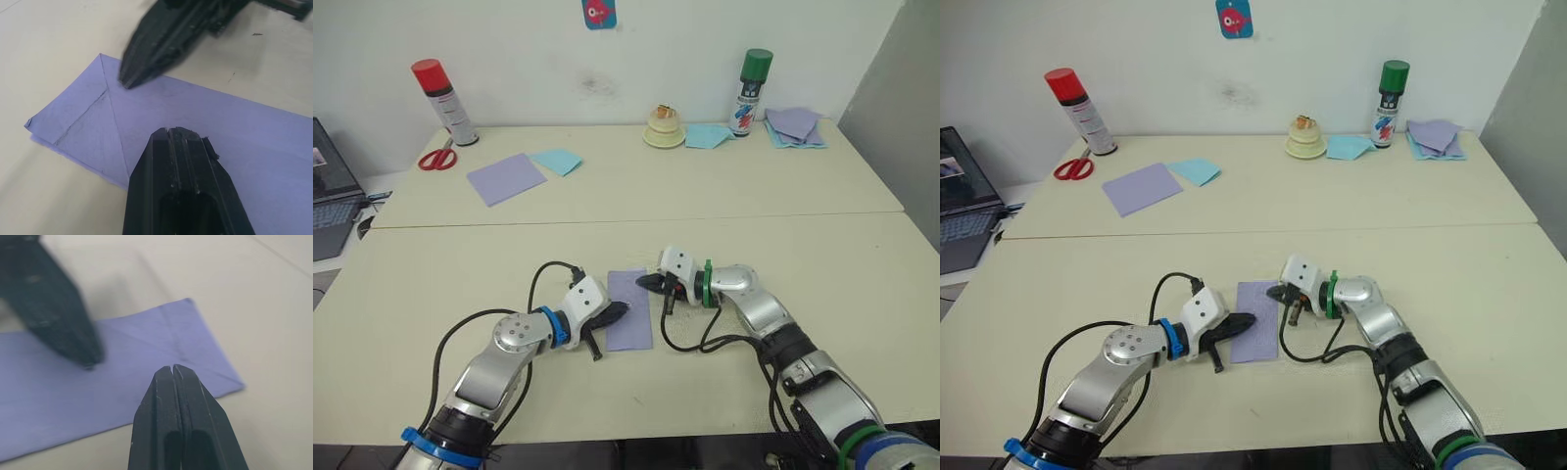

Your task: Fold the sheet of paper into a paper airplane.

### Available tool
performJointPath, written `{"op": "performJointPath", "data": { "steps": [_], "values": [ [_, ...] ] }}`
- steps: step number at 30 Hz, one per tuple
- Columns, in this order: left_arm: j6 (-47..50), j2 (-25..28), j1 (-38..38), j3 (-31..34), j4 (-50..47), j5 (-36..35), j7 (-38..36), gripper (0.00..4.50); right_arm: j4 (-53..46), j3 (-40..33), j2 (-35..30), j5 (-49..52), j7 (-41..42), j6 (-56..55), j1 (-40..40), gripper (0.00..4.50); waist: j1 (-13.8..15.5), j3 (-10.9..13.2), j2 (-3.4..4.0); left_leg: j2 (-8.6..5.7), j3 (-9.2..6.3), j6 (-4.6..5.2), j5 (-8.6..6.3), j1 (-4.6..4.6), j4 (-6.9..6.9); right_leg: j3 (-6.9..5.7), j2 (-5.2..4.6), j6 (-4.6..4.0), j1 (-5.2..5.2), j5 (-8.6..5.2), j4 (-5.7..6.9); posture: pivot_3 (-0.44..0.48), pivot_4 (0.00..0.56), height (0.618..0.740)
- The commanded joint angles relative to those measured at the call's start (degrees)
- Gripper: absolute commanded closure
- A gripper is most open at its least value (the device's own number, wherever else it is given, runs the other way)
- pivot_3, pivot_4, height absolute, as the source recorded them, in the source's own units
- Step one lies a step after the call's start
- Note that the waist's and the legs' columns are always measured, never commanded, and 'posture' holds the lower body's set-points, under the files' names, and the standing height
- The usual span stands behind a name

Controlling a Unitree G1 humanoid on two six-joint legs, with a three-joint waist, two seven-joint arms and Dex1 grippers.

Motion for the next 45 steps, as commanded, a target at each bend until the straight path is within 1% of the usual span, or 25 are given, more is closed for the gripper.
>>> {"op": "performJointPath", "data": {
  "steps": [1, 5, 10, 12, 15, 17, 20, 26, 35, 45],
  "values": [
    [-0.01, 0.31, 1.33, -0.76, 4.43, 3.09, 0.87, 4.5, 7.72, -1.89, -0.65, -1.92, -3.41, -2.17, -1.22, 4.48, -0.04, -0.02, -0.01, 0.0, 0.0, 0.0, 0.0, 0.05, 0.01, 0.01, 0.06, 0.01, 0.01, 0.01, 0.0, 0.0, 0.15, 0.74],
    [-0.84, 0.42, 1.86, -0.65, 4.92, 3.25, 0.79, 4.5, 12.93, -3.47, -0.17, -2.09, -5.81, -4.36, -3.16, 4.48, -0.06, -0.06, -0.01, 0.05, 0.04, 0.0, 0.01, 0.19, 0.01, 0.07, 0.14, 0.01, 0.08, 0.04, 0.0, 0.0, 0.15, 0.74],
    [-1.03, 0.35, 2.13, -0.91, 4.81, 3.41, 0.71, 4.5, 14.41, -4.28, 0.35, -1.89, -6.39, -6.94, -4.28, 4.48, -0.07, -0.15, 0.0, 0.08, 0.04, -0.01, 0.01, 0.25, 0.02, 0.11, 0.18, 0.0, 0.12, 0.08, 0.0, 0.0, 0.15, 0.74],
    [-0.96, 0.22, 1.78, -1.06, 4.97, 3.47, 0.63, 4.5, 10.23, -4.98, 0.22, 0.91, -1.97, -6.46, -3.76, 4.48, -0.06, -0.14, 0.0, 0.08, 0.04, -0.01, 0.02, 0.25, 0.02, 0.11, 0.19, 0.0, 0.12, 0.09, 0.0, 0.0, 0.15, 0.74],
    [-0.89, 0.05, 1.17, -1.22, 5.35, 3.53, 0.42, 4.5, -1.09, -5.69, 0.04, 5.81, 4.06, -1.13, -1.22, 4.48, 0.03, -0.14, 0.0, 0.08, 0.0, -0.01, 0.01, 0.16, 0.02, 0.11, 0.18, 0.0, 0.07, 0.09, -0.01, 0.0, 0.15, 0.74],
    [-0.89, -0.09, 0.97, -1.28, 5.56, 3.63, 0.31, 4.5, -6.14, -5.11, -0.59, 6.16, 5.26, 1.04, 0.22, 4.48, -0.01, -0.13, 0.02, 0.08, -0.01, 0.0, 0.01, -0.03, 0.01, 0.12, 0.17, 0.01, 0.07, 0.1, 0.01, 0.0, 0.15, 0.74],
    [-1.1, -0.25, 0.83, -1.58, 5.86, 3.88, 0.1, 4.5, -10.66, -3.93, -1.12, 5.69, 6.15, 4.11, 2.23, 4.48, 0.02, -0.13, 0.02, 0.1, -0.04, -0.01, 0.01, -0.18, 0.0, 0.11, 0.17, 0.0, -0.05, 0.11, 0.03, 0.0, 0.15, 0.74],
    [-0.92, -0.63, 0.78, -2.22, 5.96, 4.11, -0.16, 4.5, -9.09, 0.76, -2.99, -0.43, 5.61, 5.25, 4.74, 4.48, 0.01, -0.13, 0.03, 0.07, -0.03, -0.01, 0.01, -0.18, -0.01, 0.09, 0.18, 0.0, -0.1, 0.11, -0.02, 0.0, 0.15, 0.74],
    [-0.65, -0.48, 0.95, -2.0, 6.23, 4.21, -0.44, 4.5, -15.38, 5.43, -5.77, 0.12, 12.82, 9.03, 8.91, 4.48, 0.03, -0.34, 0.04, 0.08, -0.01, 0.0, 0.01, -0.12, -0.02, 0.08, 0.18, 0.01, 0.0, 0.11, -0.05, 0.0, 0.15, 0.74],
    [0.22, -0.14, 2.05, -1.39, 5.39, 3.88, -0.29, 4.5, -21.39, 9.51, -7.24, -0.01, 17.76, 11.84, 12.15, 4.48, 0.09, -0.39, 0.04, 0.09, -0.04, 0.0, 0.01, 0.01, -0.03, 0.09, 0.17, 0.03, -0.01, 0.1, -0.08, 0.0, 0.15, 0.74]
  ]
}}
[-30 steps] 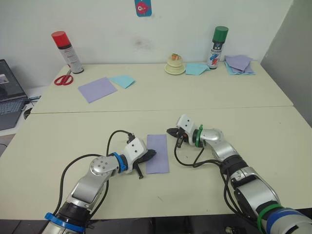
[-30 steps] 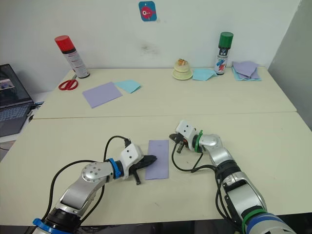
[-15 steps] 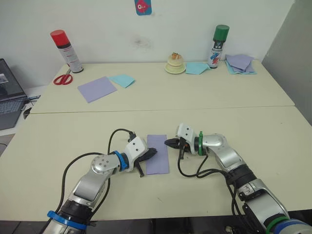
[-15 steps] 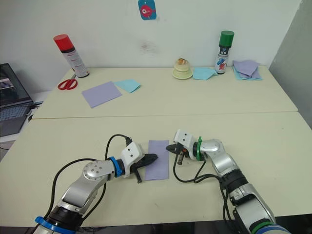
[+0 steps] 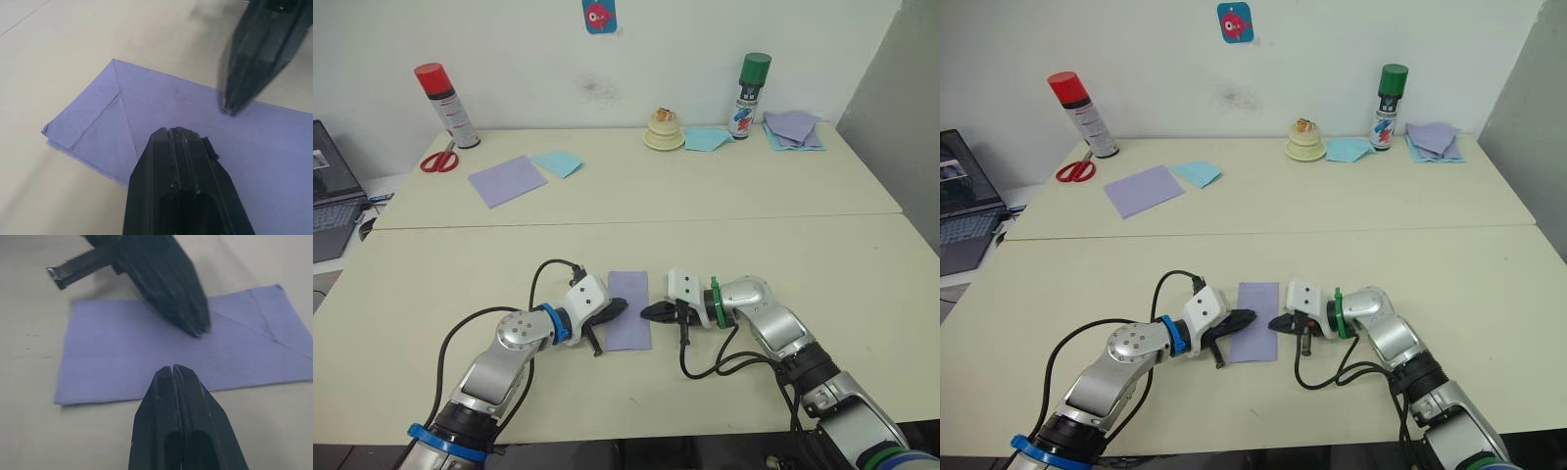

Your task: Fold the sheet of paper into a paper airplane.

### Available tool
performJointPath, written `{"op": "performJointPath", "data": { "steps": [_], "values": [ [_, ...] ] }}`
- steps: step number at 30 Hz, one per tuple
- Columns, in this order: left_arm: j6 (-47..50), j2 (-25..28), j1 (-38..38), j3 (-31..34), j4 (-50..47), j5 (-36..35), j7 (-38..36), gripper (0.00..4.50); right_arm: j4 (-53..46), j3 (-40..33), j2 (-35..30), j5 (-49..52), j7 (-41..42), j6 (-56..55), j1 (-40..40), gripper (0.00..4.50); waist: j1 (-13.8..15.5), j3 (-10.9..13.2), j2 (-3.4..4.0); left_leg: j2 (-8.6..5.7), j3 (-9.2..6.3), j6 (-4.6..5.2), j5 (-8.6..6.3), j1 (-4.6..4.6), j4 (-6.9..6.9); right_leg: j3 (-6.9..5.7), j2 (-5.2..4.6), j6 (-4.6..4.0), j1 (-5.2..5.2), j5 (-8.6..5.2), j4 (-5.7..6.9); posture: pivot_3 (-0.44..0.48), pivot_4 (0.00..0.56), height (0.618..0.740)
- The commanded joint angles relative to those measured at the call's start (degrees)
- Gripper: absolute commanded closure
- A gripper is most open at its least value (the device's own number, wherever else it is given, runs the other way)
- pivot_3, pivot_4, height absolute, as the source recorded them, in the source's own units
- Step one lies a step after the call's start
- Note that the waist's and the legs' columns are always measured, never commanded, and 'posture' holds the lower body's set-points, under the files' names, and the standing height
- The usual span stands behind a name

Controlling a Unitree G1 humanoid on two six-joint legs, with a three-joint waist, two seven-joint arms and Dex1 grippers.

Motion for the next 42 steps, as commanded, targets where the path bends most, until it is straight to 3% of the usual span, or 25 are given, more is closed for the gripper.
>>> {"op": "performJointPath", "data": {
  "steps": [1, 9, 16, 23, 30, 35, 42],
  "values": [
    [3.16, 0.87, 2.63, -1.08, 2.55, 1.92, -0.15, 4.5, -1.25, 4.86, -1.43, -1.27, 3.61, 2.37, 2.67, 4.48, -0.01, -0.01, 0.0, 0.0, 0.0, 0.0, 0.0, 0.0, -0.01, 0.0, 0.0, 0.0, 0.0, 0.0, 0.0, 0.0, 0.15, 0.74],
    [3.92, 1.22, 3.19, -0.69, 1.7, 1.91, -0.55, 4.5, -2.17, 10.74, -7.95, -3.07, 12.62, 0.95, 4.08, 4.48, -0.03, -0.34, -0.01, 0.0, 0.0, 0.01, -0.01, 0.06, -0.11, -0.03, -0.03, 0.06, 0.05, -0.04, -0.2, 0.0, 0.15, 0.74],
    [3.64, 0.98, 2.79, -0.66, 2.52, 2.22, -0.72, 4.5, -3.68, 8.18, -8.18, -0.25, 12.55, 3.22, 4.12, 4.48, 0.07, -0.83, 0.05, -0.01, 0.0, 0.03, -0.03, 0.06, -0.19, -0.04, -0.06, 0.05, 0.11, -0.03, -0.41, 0.0, 0.15, 0.74],
    [2.0, 0.13, 1.43, -0.55, 4.61, 2.1, -1.03, 4.5, -6.13, -1.1, -7.83, 6.8, 9.62, 9.05, -0.71, 4.48, 0.15, -0.65, 0.1, -0.02, -0.03, 0.03, -0.02, -0.04, -0.19, -0.08, -0.22, 0.05, 0.05, -0.02, -0.39, 0.0, 0.15, 0.74],
    [-0.93, -0.42, -0.11, -0.7, 7.03, 2.27, -1.52, 4.5, -4.89, -3.7, -3.43, 7.54, 3.09, 11.4, -2.54, 4.48, 0.14, -0.55, 0.11, 0.0, -0.04, 0.0, -0.01, -0.13, -0.18, -0.08, -0.22, 0.06, 0.05, -0.01, -0.31, 0.0, 0.15, 0.74],
    [-2.0, -0.24, -0.36, -0.39, 7.67, 2.18, -1.91, 4.5, -2.52, -3.21, -0.65, 4.88, -1.18, 8.92, -3.81, 4.48, 0.13, -0.48, 0.11, -0.05, -0.01, 0.0, -0.01, -0.21, -0.17, -0.05, -0.22, 0.08, -0.02, 0.02, -0.3, 0.0, 0.15, 0.74],
    [-2.31, -0.47, 0.51, 1.55, 6.72, 0.98, -1.04, 4.5, 3.35, 3.29, -1.22, -3.72, -2.73, -1.32, -3.95, 4.48, 0.02, -0.46, 0.16, -0.04, 0.02, 0.0, -0.01, -0.17, -0.19, -0.08, -0.21, 0.08, -0.09, 0.02, -0.28, 0.0, 0.15, 0.74]
  ]
}}
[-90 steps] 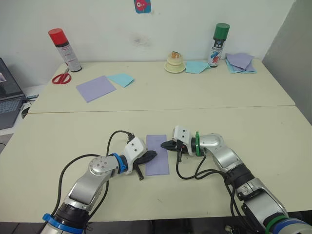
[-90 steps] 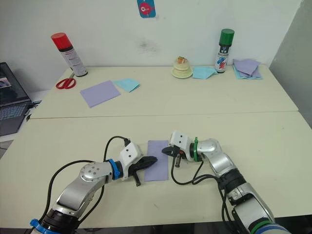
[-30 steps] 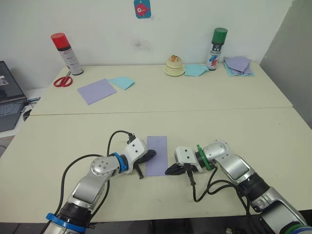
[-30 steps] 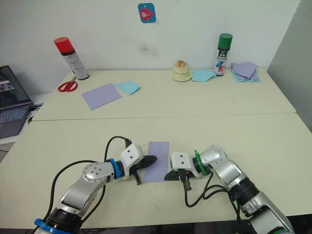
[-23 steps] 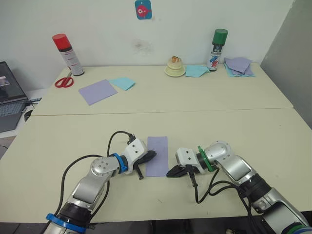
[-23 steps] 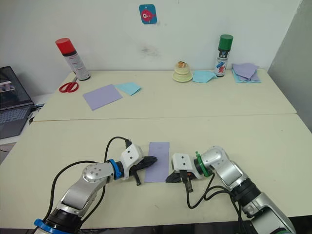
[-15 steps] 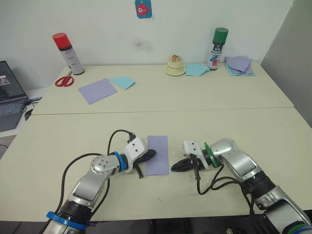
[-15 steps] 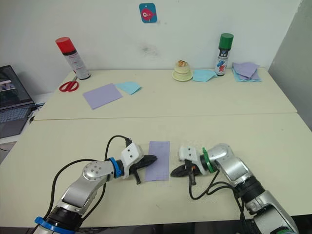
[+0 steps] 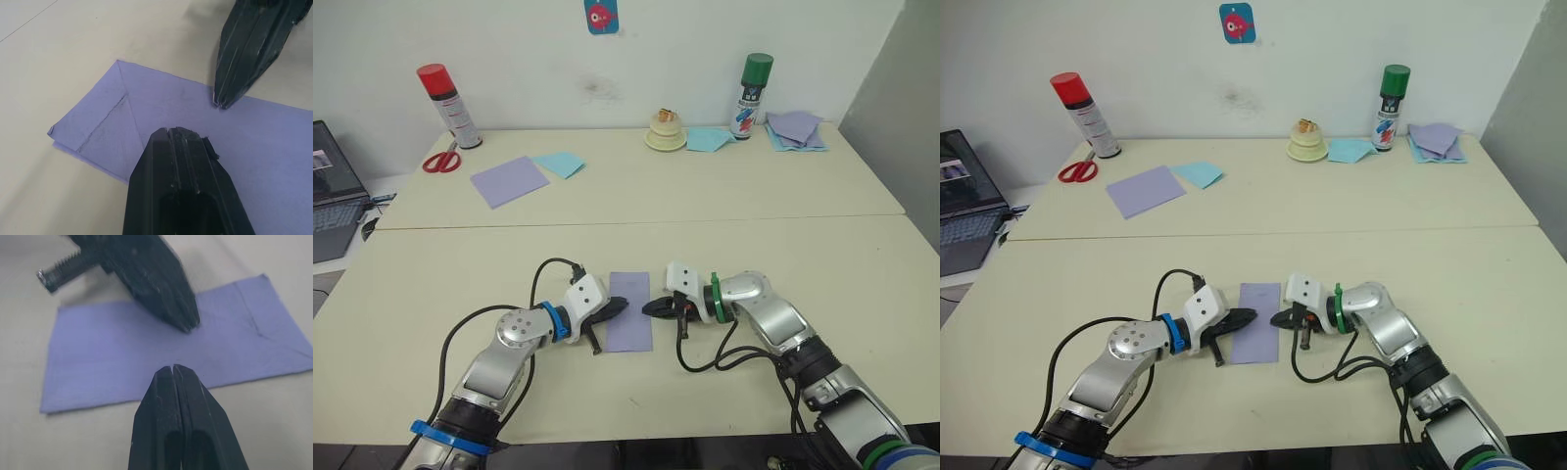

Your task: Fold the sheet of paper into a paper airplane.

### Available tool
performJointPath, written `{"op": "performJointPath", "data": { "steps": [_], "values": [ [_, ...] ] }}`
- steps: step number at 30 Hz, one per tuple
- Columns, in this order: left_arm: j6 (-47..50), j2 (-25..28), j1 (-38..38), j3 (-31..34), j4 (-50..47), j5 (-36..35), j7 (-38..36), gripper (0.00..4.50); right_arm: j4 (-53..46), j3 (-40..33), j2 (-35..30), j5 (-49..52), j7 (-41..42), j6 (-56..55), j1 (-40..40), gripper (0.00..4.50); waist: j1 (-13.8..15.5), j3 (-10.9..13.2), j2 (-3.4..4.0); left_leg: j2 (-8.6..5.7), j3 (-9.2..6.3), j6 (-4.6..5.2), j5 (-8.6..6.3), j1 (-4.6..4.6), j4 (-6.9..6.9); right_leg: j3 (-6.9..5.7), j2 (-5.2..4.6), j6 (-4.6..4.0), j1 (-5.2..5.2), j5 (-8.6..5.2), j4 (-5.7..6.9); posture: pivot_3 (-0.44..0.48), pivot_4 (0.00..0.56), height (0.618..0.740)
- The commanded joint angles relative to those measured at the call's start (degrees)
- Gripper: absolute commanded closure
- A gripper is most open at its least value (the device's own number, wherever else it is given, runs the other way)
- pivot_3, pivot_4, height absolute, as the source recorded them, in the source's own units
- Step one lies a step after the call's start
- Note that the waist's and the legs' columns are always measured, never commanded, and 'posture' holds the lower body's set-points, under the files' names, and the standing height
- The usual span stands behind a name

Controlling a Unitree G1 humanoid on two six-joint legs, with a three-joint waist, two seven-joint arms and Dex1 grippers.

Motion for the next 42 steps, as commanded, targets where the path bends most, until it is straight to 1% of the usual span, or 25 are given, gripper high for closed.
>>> {"op": "performJointPath", "data": {
  "steps": [1, 3, 5, 7, 9, 11, 14, 17, 21, 25, 32, 37, 42],
  "values": [
    [2.75, 0.35, 2.21, 2.18, 1.79, -0.46, 0.79, 4.5, 2.87, 2.98, -0.6, -4.05, -0.1, -4.25, -0.78, 4.48, -0.16, 0.0, -0.01, 0.01, 0.0, 0.0, 0.0, 0.02, 0.0, -0.01, 0.01, 0.0, -0.01, 0.0, 0.0, 0.0, 0.15, 0.74],
    [4.37, 0.31, 2.53, 4.44, 0.5, -2.64, 0.87, 4.5, 3.64, 3.27, -0.62, -4.67, -0.03, -5.11, -0.95, 4.48, -0.26, 0.01, -0.02, 0.03, 0.01, 0.0, 0.0, 0.04, 0.0, 0.0, 0.06, 0.0, 0.0, 0.0, 0.03, 0.0, 0.15, 0.74],
    [10.43, 0.25, 3.48, 11.23, -3.16, -10.53, 1.09, 4.5, 4.84, 3.08, -0.46, -5.05, -0.45, -5.54, -1.32, 4.48, -0.35, 0.04, -0.06, 0.06, 0.01, 0.0, 0.0, 0.03, 0.0, 0.01, 0.08, 0.0, 0.05, 0.0, 0.11, 0.0, 0.15, 0.74],
    [15.52, 0.79, 4.75, 16.17, -6.24, -16.35, 0.79, 4.5, 5.68, 2.84, -0.24, -4.95, -0.69, -5.74, -1.59, 4.48, -0.42, 0.16, -0.13, 0.08, -0.03, 0.0, 0.0, 0.0, 0.0, 0.04, 0.15, 0.0, -0.04, 0.0, 0.22, 0.0, 0.15, 0.74],
    [21.0, 1.34, 6.92, 18.35, -9.58, -20.95, -0.29, 4.5, 6.01, 2.21, 0.36, -4.25, -1.01, -4.95, -1.83, 4.48, -0.36, 0.34, -0.26, 0.11, -0.06, 0.0, 0.0, -0.01, 0.0, 0.04, 0.16, -0.01, -0.1, 0.0, 0.24, 0.0, 0.15, 0.74],
    [24.3, 1.58, 8.41, 18.41, -11.67, -22.98, -0.73, 4.5, 6.24, 1.87, 0.72, -3.99, -1.11, -4.44, -2.05, 4.48, -0.24, 0.42, -0.29, 0.12, -0.08, 0.0, 0.0, -0.03, 0.0, 0.07, 0.16, -0.02, -0.11, 0.01, 0.22, 0.0, 0.15, 0.74],
    [24.34, 0.55, 9.02, 14.77, -11.78, -20.2, 0.79, 4.5, 6.13, 1.9, 0.82, -4.11, -0.85, -4.42, -2.01, 4.48, -0.08, 0.45, -0.3, 0.05, -0.06, -0.01, 0.0, -0.02, 0.02, 0.09, 0.12, -0.02, -0.13, 0.01, 0.13, 0.0, 0.15, 0.74],
    [25.3, -1.21, 8.13, 13.68, -12.31, -20.81, 1.75, 4.5, 5.96, 1.82, 0.91, -4.01, -0.83, -4.03, -2.07, 4.48, -0.02, 0.47, -0.33, 0.06, -0.1, -0.01, 0.0, -0.02, 0.02, 0.09, 0.1, -0.03, -0.13, 0.02, 0.09, 0.0, 0.15, 0.74],
    [25.33, -1.94, 6.51, 12.0, -11.49, -19.59, 2.11, 4.5, 5.72, 1.76, 0.77, -4.01, -0.79, -3.75, -1.91, 4.48, -0.04, 0.47, -0.34, 0.06, -0.09, -0.02, 0.01, -0.02, 0.01, 0.09, 0.07, -0.04, -0.05, 0.02, 0.1, 0.0, 0.15, 0.74],
    [25.04, -2.48, 4.18, 11.23, -10.27, -19.15, 1.9, 4.5, 5.54, 1.79, 0.64, -4.01, -0.73, -3.53, -1.64, 4.48, -0.01, 0.49, -0.36, 0.05, -0.08, -0.03, 0.01, -0.04, 0.01, 0.08, 0.07, -0.04, -0.06, 0.02, 0.1, 0.0, 0.15, 0.74],
    [25.11, -1.27, 0.19, 9.63, -10.48, -17.94, 1.12, 4.5, 5.07, 2.1, 0.77, -4.28, -1.14, -3.15, -1.2, 4.48, -0.03, 0.53, -0.41, 0.04, -0.06, -0.04, 0.02, -0.07, 0.01, 0.06, 0.08, -0.04, -0.04, 0.02, 0.1, 0.0, 0.15, 0.74],
    [25.91, -1.53, -1.0, 9.31, -11.44, -18.64, 1.02, 4.5, 4.94, 1.88, 1.07, -4.17, -1.75, -2.6, -0.98, 4.48, -0.03, 0.56, -0.42, 0.03, -0.03, -0.04, 0.02, -0.07, 0.0, 0.06, 0.08, -0.04, -0.05, 0.02, 0.09, 0.0, 0.15, 0.74],
    [25.01, -2.75, -1.96, 6.95, -10.56, -17.2, 1.68, 4.5, 4.44, 1.05, 1.32, -3.21, -1.66, -0.94, -0.93, 4.48, -0.03, 0.59, -0.47, 0.03, -0.03, -0.05, 0.02, -0.07, 0.0, 0.07, 0.08, -0.04, -0.05, 0.02, 0.1, 0.0, 0.15, 0.74]
  ]
}}
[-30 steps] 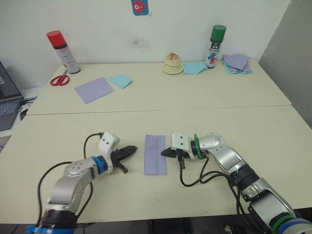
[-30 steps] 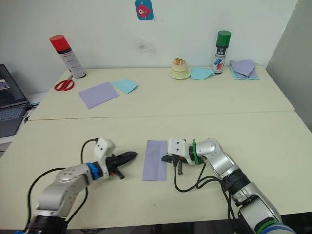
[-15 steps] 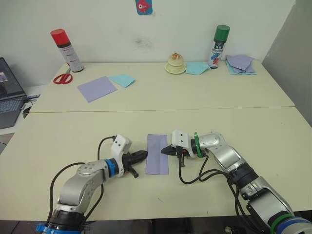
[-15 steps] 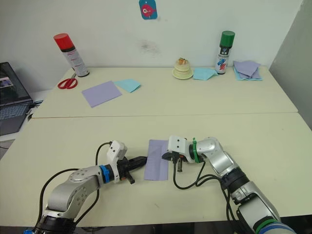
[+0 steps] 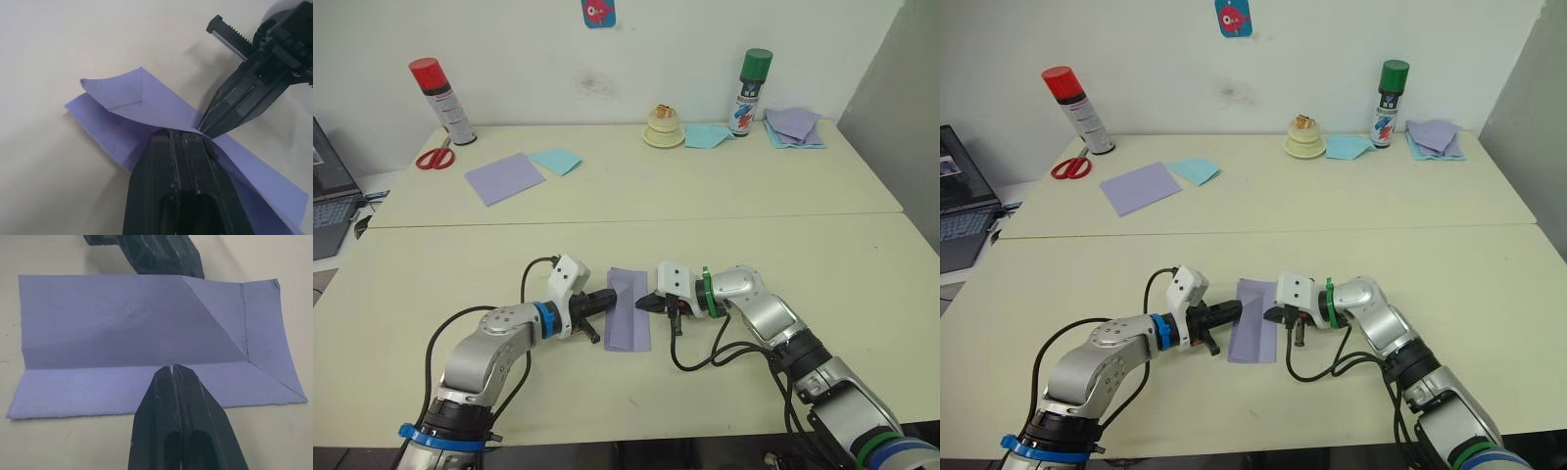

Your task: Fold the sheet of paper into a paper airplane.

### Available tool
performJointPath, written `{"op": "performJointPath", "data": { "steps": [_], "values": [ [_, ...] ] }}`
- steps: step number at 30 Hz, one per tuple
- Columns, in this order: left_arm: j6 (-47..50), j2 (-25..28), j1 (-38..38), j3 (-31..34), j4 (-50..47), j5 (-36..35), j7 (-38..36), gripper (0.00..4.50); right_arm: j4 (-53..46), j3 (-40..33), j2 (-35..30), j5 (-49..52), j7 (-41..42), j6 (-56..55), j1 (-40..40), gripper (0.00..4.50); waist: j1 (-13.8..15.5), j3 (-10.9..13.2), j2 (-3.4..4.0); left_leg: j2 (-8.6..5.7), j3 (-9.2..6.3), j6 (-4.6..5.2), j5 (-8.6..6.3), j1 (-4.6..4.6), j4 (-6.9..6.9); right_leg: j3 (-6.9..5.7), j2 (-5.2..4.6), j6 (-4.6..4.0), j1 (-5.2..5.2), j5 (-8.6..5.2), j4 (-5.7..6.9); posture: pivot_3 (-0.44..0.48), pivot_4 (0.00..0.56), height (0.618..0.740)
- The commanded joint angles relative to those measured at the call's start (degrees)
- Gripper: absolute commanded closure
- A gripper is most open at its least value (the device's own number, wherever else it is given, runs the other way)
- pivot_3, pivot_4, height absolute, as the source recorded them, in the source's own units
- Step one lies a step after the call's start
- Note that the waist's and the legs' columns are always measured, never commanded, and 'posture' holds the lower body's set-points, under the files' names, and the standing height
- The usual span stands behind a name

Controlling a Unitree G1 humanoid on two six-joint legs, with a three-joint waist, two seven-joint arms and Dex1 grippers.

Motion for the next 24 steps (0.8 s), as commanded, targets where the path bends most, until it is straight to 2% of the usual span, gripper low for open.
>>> {"op": "performJointPath", "data": {
  "steps": [1, 3, 10, 14, 18, 20, 24],
  "values": [
    [-1.32, -0.75, -1.57, -1.5, -0.99, 1.38, 0.1, 4.5, 1.1, -0.26, -0.27, -0.48, -0.69, 3.68, 1.15, 4.31, 0.0, 0.02, -0.03, 0.0, 0.0, 0.0, 0.0, 0.0, 0.0, 0.0, 0.0, 0.0, 0.0, 0.0, 0.0, 0.0, 0.15, 0.74],
    [-1.82, -1.2, -1.9, -1.81, -0.46, 1.87, 0.41, 4.5, -0.45, -1.59, -0.41, 1.18, -0.21, 6.6, 0.94, 3.93, 0.0, 0.06, -0.03, 0.0, 0.0, -0.01, 0.01, 0.0, 0.0, 0.01, 0.0, 0.0, 0.0, 0.0, 0.01, 0.0, 0.15, 0.74],
    [-2.81, -1.52, -1.96, -1.68, -0.39, 2.8, 0.25, 4.5, -10.31, -7.07, -3.76, 8.64, 1.22, 24.73, -0.03, 1.49, 0.03, 0.25, -0.06, -0.01, -0.04, -0.06, 0.03, -0.22, 0.0, 0.01, -0.03, 0.0, -0.09, 0.0, -0.13, 0.0, 0.15, 0.74],
    [-3.32, -1.77, -2.45, -1.84, -0.29, 3.11, 0.07, 4.5, -14.6, -11.17, -3.66, 15.49, 0.31, 40.26, -1.35, 1.49, 0.05, 0.29, -0.07, -0.01, -0.06, -0.18, 0.1, -0.38, 0.0, 0.03, -0.06, 0.0, -0.21, 0.0, -0.18, 0.0, 0.15, 0.74],
    [-3.57, -1.97, -2.88, -2.12, -0.56, 3.5, -0.15, 4.5, -17.58, -17.22, -2.07, 23.97, -2.52, 59.39, -3.89, 1.49, 0.01, 0.3, -0.08, -0.03, -0.06, -0.25, 0.15, -1.12, 0.24, 0.04, -0.07, -0.03, -0.95, 0.02, 0.06, 0.0, 0.15, 0.74],
    [-3.73, -1.92, -2.97, -2.43, -0.93, 3.68, -0.37, 4.5, -18.08, -20.06, -0.54, 27.0, -4.94, 67.75, -5.06, 1.49, 0.0, 0.3, -0.08, -0.03, -0.08, -0.25, 0.15, -1.15, 0.23, 0.04, -0.1, -0.03, -0.98, 0.02, 0.06, 0.0, 0.15, 0.74],
    [-3.47, -2.01, -3.27, -2.78, -2.22, 3.37, -0.39, 4.5, -17.77, -24.85, 3.38, 30.27, -9.89, 77.99, -6.76, 1.49, -0.01, 0.31, -0.07, -0.03, -0.09, -0.25, 0.15, -1.15, 0.2, 0.05, -0.1, -0.03, -0.98, 0.02, 0.04, 0.0, 0.15, 0.74]
  ]
}}
